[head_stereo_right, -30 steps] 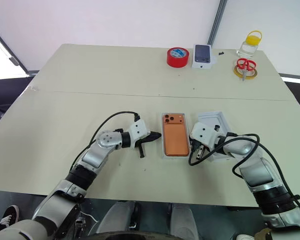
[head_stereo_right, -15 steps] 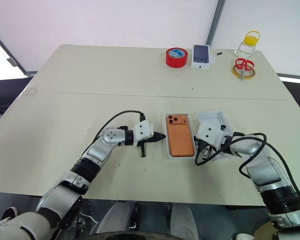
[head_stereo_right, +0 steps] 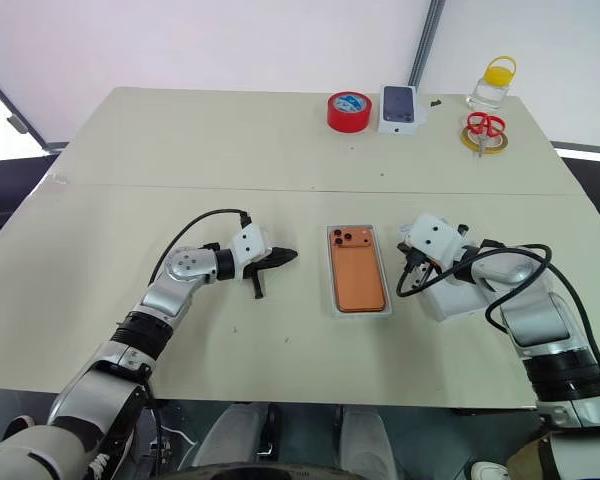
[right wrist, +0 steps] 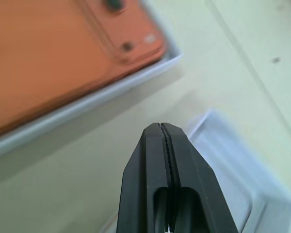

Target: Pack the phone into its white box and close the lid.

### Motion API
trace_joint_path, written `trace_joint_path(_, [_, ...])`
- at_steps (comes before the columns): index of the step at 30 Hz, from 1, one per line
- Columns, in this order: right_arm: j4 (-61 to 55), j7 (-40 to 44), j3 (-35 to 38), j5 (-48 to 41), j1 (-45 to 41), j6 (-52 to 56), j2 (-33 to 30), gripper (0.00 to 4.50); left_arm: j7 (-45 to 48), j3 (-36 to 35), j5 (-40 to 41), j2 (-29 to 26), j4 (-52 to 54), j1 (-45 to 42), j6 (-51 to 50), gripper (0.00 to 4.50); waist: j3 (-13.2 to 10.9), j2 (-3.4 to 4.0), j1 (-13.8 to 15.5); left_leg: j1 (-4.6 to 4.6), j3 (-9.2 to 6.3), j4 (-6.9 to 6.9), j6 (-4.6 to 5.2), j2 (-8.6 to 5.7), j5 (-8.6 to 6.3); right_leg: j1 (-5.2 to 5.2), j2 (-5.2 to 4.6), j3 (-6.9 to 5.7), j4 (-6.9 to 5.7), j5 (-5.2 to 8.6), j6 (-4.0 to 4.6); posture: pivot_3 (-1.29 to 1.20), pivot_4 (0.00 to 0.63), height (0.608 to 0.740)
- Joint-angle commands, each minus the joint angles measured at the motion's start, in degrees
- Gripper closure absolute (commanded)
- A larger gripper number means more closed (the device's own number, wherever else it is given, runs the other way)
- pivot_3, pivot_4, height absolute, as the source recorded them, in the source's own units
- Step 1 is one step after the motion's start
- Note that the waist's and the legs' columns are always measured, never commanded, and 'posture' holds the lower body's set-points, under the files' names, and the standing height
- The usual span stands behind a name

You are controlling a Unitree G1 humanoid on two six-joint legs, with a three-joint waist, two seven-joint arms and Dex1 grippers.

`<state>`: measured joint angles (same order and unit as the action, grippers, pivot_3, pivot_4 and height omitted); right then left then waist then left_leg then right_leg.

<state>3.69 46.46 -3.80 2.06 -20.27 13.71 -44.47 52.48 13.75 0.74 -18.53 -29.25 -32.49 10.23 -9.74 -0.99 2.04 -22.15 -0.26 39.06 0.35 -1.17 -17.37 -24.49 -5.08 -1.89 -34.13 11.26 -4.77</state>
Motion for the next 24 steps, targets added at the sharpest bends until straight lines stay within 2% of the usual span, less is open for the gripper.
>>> trace_joint_path(1, [4.5, -1.9, -1.3, 2.8, -2.6, -4.3, 0.5, 4.50, 0.1, -1.1, 1.1, -0.8, 3.4, 1.0, -1.0, 4.46, 0.0, 0.00, 0.0, -0.03, 0.00, 0.01, 0.00, -0.01, 0.00, 0.00, -0.01, 0.00, 0.00, 0.00, 0.00, 0.00, 0.150, 0.740])
trace_joint_path(6, [11.8, -4.9, -3.0, 6.8, -5.6, -8.6, 0.1, 4.50, 0.4, -3.2, 3.7, -2.2, 8.4, 3.0, -3.7, 4.46, 0.0, 0.01, 0.0, -0.07, 0.02, 0.07, 0.00, -0.05, 0.00, 0.00, -0.05, 0.02, 0.03, 0.01, 0.03, 0.00, 0.150, 0.740])
trace_joint_path(9, [12.1, -5.0, -1.9, 7.1, -6.0, -9.0, -1.1, 4.50, 1.1, -5.4, 6.0, -4.3, 11.7, 4.5, -6.9, 4.46, 0.0, 0.01, 0.1, -0.07, 0.01, 0.08, 0.00, -0.05, 0.00, 0.00, -0.05, 0.02, 0.01, 0.02, 0.09, 0.00, 0.150, 0.740])
trace_joint_path(11, [7.8, -0.8, 1.1, 0.9, -4.7, -3.7, -0.5, 4.50, 3.1, -7.2, 10.1, -5.4, 14.1, 5.3, -12.5, 4.46, 0.0, 0.02, 0.0, -0.07, 0.00, 0.08, 0.00, -0.03, 0.00, 0.00, -0.04, 0.02, 0.00, 0.05, 0.14, 0.00, 0.150, 0.740])
trace_joint_path(12, [5.9, -0.3, 1.6, 0.7, -3.8, -2.5, -1.3, 4.25, 4.2, -8.1, 11.8, -6.2, 15.4, 5.8, -14.3, 4.49, 0.0, 0.03, 0.1, -0.07, -0.01, 0.08, 0.00, -0.02, 0.00, 0.00, -0.03, 0.02, 0.00, 0.05, 0.13, 0.00, 0.150, 0.740])
trace_joint_path(14, [2.4, 1.4, 2.5, 0.2, -1.2, 0.3, -3.1, 3.67, 6.7, -9.9, 15.8, -7.7, 17.7, 6.6, -18.7, 3.96, 0.0, 0.05, 0.1, -0.08, -0.03, 0.08, 0.00, -0.01, 0.00, -0.01, -0.02, 0.01, 0.00, 0.00, 0.04, 0.00, 0.150, 0.740])
trace_joint_path(15, [0.2, 2.4, 3.3, -0.9, 0.2, 2.2, -3.7, 3.18, 7.4, -10.6, 16.9, -8.3, 18.8, 7.1, -19.2, 3.64, 0.0, 0.06, 0.0, -0.09, -0.02, 0.08, 0.00, -0.02, 0.00, -0.01, -0.03, 0.01, 0.00, 0.00, 0.04, 0.00, 0.150, 0.740])
trace_joint_path(19, [-8.6, 4.2, 5.7, -2.2, 5.8, 7.8, -7.5, 1.21, 9.7, -13.5, 22.5, -10.8, 24.1, 8.7, -24.9, 1.75, -0.1, 0.10, 0.0, -0.14, -0.01, 0.09, 0.00, -0.02, 0.00, -0.03, -0.05, 0.02, 0.02, 0.07, 0.16, 0.00, 0.150, 0.740])
trace_joint_path(22, [-12.5, 3.0, 8.4, -4.1, 6.8, 13.7, -8.0, 1.18, 13.8, -13.8, 25.2, -13.6, 30.0, 12.5, -25.5, 0.26, -0.1, 0.13, -0.3, -0.12, -0.01, 0.10, 0.00, -0.01, 0.00, -0.04, -0.05, 0.02, 0.01, 0.10, 0.21, 0.00, 0.150, 0.740])
trace_joint_path(23, [-13.9, 2.0, 9.5, -5.4, 6.0, 17.4, -7.0, 1.18, 14.5, -13.9, 24.7, -14.2, 31.5, 13.8, -23.2, 0.05, -0.1, 0.15, -0.5, -0.10, 0.00, 0.10, 0.00, 0.00, 0.00, -0.04, -0.04, 0.03, 0.00, 0.10, 0.21, 0.00, 0.150, 0.740])
trace_joint_path(24, [-14.9, 1.3, 9.9, -6.1, 5.3, 19.7, -6.3, 1.18, 15.1, -14.1, 24.9, -14.5, 32.4, 14.6, -22.1, 0.05, -0.1, 0.17, -0.7, -0.09, 0.00, 0.10, 0.00, 0.01, 0.00, -0.04, -0.05, 0.04, -0.01, 0.10, 0.22, 0.00, 0.150, 0.740])
